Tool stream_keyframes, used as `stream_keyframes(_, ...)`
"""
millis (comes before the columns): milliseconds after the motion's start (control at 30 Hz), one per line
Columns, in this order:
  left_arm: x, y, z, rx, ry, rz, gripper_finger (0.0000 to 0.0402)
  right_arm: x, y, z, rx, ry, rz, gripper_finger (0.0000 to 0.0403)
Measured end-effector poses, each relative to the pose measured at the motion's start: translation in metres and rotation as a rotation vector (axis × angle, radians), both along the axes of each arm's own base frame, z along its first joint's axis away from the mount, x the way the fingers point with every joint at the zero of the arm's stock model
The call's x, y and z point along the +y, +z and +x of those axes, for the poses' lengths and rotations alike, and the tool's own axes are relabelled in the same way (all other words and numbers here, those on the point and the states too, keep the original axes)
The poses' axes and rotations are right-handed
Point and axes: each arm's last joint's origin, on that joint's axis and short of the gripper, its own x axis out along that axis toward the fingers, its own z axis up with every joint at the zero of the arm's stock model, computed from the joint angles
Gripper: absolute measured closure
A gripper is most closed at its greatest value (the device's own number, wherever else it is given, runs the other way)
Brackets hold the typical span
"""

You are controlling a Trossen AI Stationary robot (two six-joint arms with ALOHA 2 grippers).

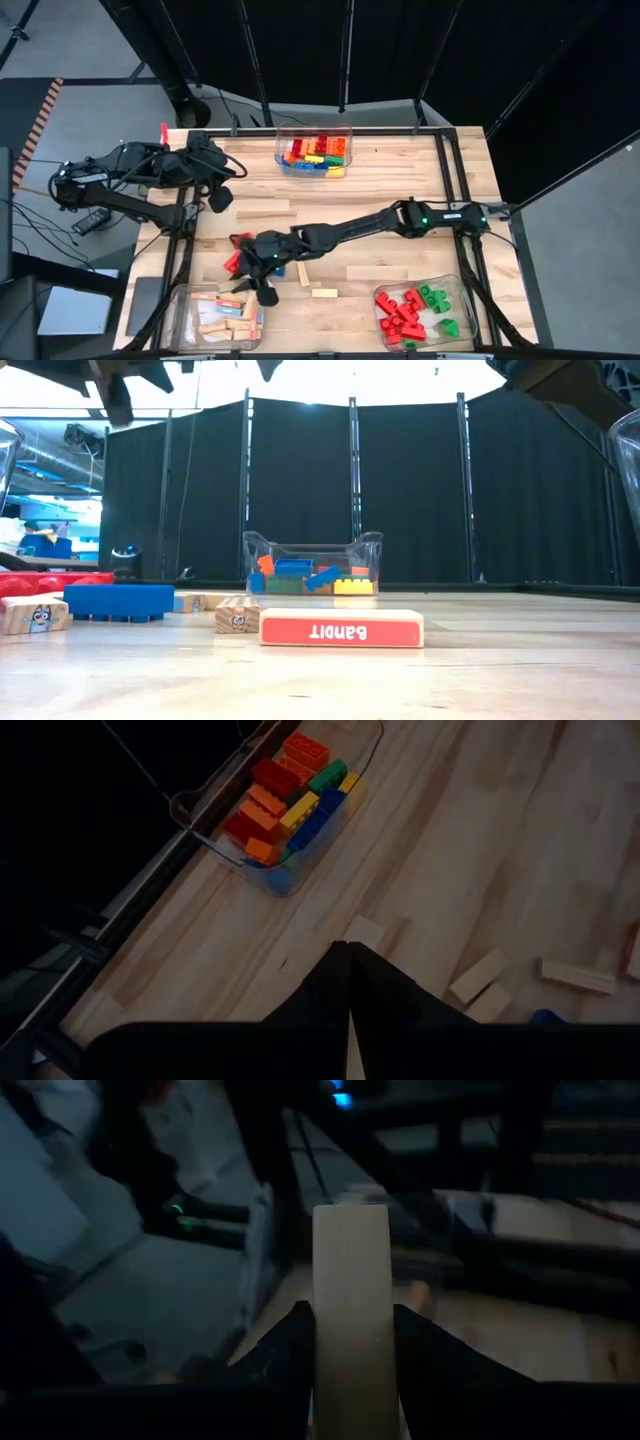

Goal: Sort blocks by size
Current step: Put the white block into the bottom left transparent bin

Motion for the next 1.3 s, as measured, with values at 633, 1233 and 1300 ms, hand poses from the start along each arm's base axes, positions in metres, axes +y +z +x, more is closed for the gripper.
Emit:
stream_keyframes(633, 0.000, 0.000, 0.000, -0.004, -0.005, 0.004, 0.0388, 0.006, -0.029, 0.005, 0.117, 0.066, 0.210, 0.0166)
stream_keyframes(1233, 0.000, 0.000, 0.000, -0.008, 0.010, -0.008, 0.0388, -0.049, 0.001, -0.031, 0.566, -0.265, 0.056, 0.0152)
stream_keyframes(1300, 0.000, 0.000, 0.000, -0.008, 0.010, -0.008, 0.0388, -0.051, -0.004, -0.045, 0.675, -0.346, -0.104, 0.0161)
